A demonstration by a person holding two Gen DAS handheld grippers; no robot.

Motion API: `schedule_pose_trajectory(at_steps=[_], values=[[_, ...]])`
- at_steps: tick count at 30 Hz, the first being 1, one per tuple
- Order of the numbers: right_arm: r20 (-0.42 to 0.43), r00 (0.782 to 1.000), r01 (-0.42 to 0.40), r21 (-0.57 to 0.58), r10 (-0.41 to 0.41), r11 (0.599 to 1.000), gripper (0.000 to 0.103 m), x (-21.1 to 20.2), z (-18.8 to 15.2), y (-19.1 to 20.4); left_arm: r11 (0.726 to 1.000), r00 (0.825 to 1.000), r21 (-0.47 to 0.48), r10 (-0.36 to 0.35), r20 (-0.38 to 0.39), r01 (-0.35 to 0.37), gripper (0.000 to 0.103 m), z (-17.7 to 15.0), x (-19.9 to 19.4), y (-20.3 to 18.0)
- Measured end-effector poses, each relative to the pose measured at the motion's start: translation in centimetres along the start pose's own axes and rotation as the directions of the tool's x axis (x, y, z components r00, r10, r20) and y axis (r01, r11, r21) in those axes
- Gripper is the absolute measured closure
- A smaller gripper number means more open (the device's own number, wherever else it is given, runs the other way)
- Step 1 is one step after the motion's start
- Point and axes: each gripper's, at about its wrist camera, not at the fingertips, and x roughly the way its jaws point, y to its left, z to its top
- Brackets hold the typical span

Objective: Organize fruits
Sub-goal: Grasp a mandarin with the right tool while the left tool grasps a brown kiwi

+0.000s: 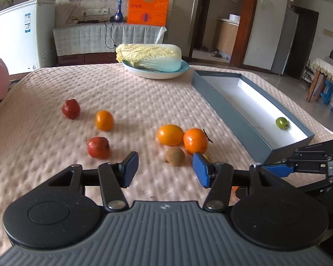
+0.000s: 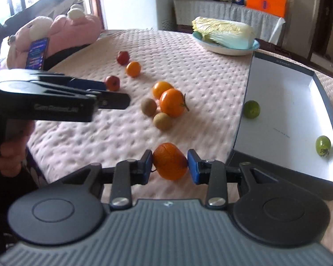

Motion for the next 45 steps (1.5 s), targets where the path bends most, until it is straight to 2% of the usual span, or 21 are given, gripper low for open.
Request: schedule_pose_trajectory(at_steps=[4,10,12,18,21,27,38,45], values=[[-0.009,1.000,-0.008,0.000,0.008,1.000,0.065,0.3,0.0,0.0,0.999,0.999,-0.003,0.037,-0.017,-0.037,0.044,0.1,1.5,-0.4],[-0.035,0.999,0.001,-0.047,-0.003,0.999,0.064,0.6,0.0,0.2,0.999,0.998,-0.008,0.047,-0.042,-0.047,0.053,0.1,3.3,-0.6],[-0.037,0.999,-0.001,-0.048,-0.001,0.999,0.064,0.6,0.0,0.2,0.999,0.998,-0.023,0.039,-0.054,-0.041,0.056,0.2,4.0,-0.5],[-0.045,0.999,-0.003,-0.057,0.000,0.998,0.064,0.6,0.0,0.2,0.999,0.998,-0.032,0.028,-0.057,-0.030,0.057,0.5,5.0,-1.1],[-0.059,0.998,-0.003,-0.070,-0.001,0.998,0.063,0.9,-0.2,0.3,0.998,0.996,-0.034,0.042,-0.073,-0.045,0.062,0.4,5.6,-1.2],[-0.059,0.998,-0.001,-0.071,-0.004,0.997,0.063,0.9,-0.2,0.4,0.999,0.997,-0.044,0.021,-0.071,-0.024,0.073,0.5,5.8,-1.2],[-0.055,0.998,0.005,-0.085,-0.010,0.996,0.064,0.8,-0.1,0.6,0.998,0.996,-0.047,0.039,-0.076,-0.042,0.074,0.7,5.6,-0.8],[0.010,1.000,-0.005,0.002,0.005,1.000,0.064,-0.3,0.7,-0.3,0.997,0.997,-0.056,0.051,-0.056,-0.055,0.074,1.2,4.5,-0.2]])
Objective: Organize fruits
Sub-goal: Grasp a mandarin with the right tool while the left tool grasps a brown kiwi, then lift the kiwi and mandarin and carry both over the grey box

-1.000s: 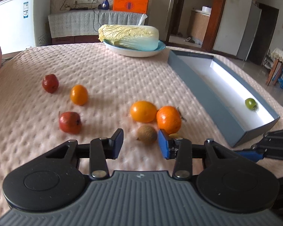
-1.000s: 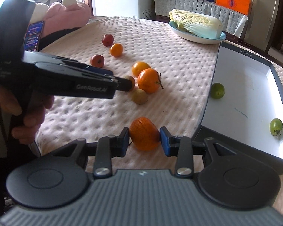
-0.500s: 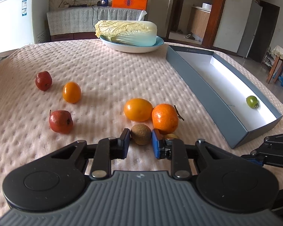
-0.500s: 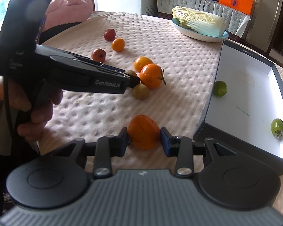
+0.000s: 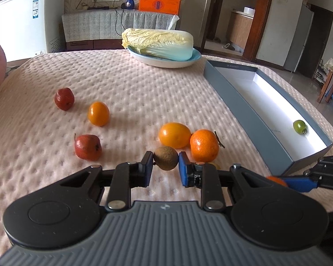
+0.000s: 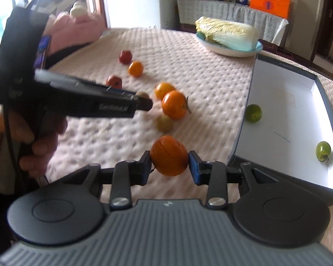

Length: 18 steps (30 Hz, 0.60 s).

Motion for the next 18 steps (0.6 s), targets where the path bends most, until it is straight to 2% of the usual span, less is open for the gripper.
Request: schedule_pose_trajectory(at_steps=[10,18], values=[[0.156,0.988,-0.029,0.060,0.020,0.998,0.064,-2.4,0.7,-0.7,1.000,1.000,-0.012,0.005,0.023,-0.005,0.074,0.5,-1.2,0.2],[0.183,0.983,-0.032,0.073,0.018,0.997,0.064,-2.6,0.9,-1.0,1.000,0.999,-0.010,-0.011,0.036,0.011,0.074,1.0,-1.5,-0.5]])
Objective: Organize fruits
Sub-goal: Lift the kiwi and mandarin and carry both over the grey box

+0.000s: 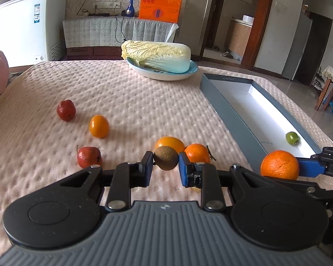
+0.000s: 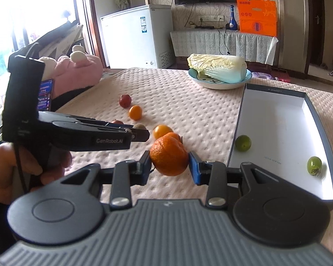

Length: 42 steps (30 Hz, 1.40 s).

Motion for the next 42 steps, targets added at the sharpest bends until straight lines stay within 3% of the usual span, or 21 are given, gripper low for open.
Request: schedule_pose_trajectory(at_steps=[29,42], values=[[0.043,0.999,0.023,0.031,-0.024,0.999,0.064,-1.4,0.2,-1.5,0.995,0.994,0.042,-0.093,0.055,0.091,0.074,3.0,0.4,-3.8],[0.019,0.994,0.109,0.070,-0.111,0.992,0.064,-2.4,-0.4,-3.4,0.984,0.983,0.067,-0.168,0.068,0.164,0.074,4.1,1.6,-6.3]])
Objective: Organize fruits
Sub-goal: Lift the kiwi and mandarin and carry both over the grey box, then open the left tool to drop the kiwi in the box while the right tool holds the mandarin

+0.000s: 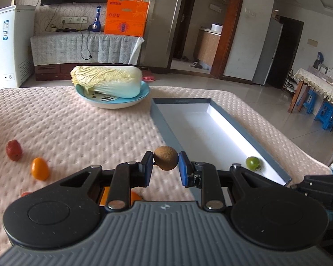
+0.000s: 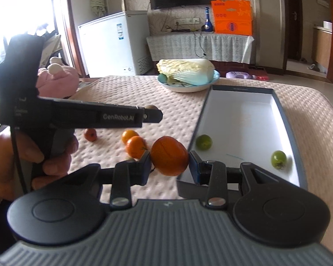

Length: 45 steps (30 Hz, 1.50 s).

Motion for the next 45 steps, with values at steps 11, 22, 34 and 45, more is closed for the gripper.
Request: schedule_pose_trajectory(at_steps=[11,22,34,45], values=[[-0.009,1.000,0.015,0.007,-0.015,1.000,0.064,-0.8,-0.3,-0.9,0.998,0.998,0.023,-0.065,-0.004,0.065,0.074,0.8,2.5,-3.1],[-0.007,0.999,0.036,0.029,-0.036,0.999,0.064,-1.9,-0.7,-2.4,0.993,0.994,0.036,-0.108,-0.029,0.109,0.074,0.9,5.4,-6.4],[-0.006,0.999,0.053,0.051,-0.052,0.997,0.064,-2.3,-0.9,-3.5,0.990,0.990,0.049,-0.126,-0.059,0.129,0.073,0.5,7.4,-7.7],[0.003,0.993,0.119,0.101,-0.119,0.988,0.064,-1.6,-0.7,-4.7,0.994,0.994,-0.003,-0.107,-0.014,0.107,0.073,1.2,5.8,-5.3]])
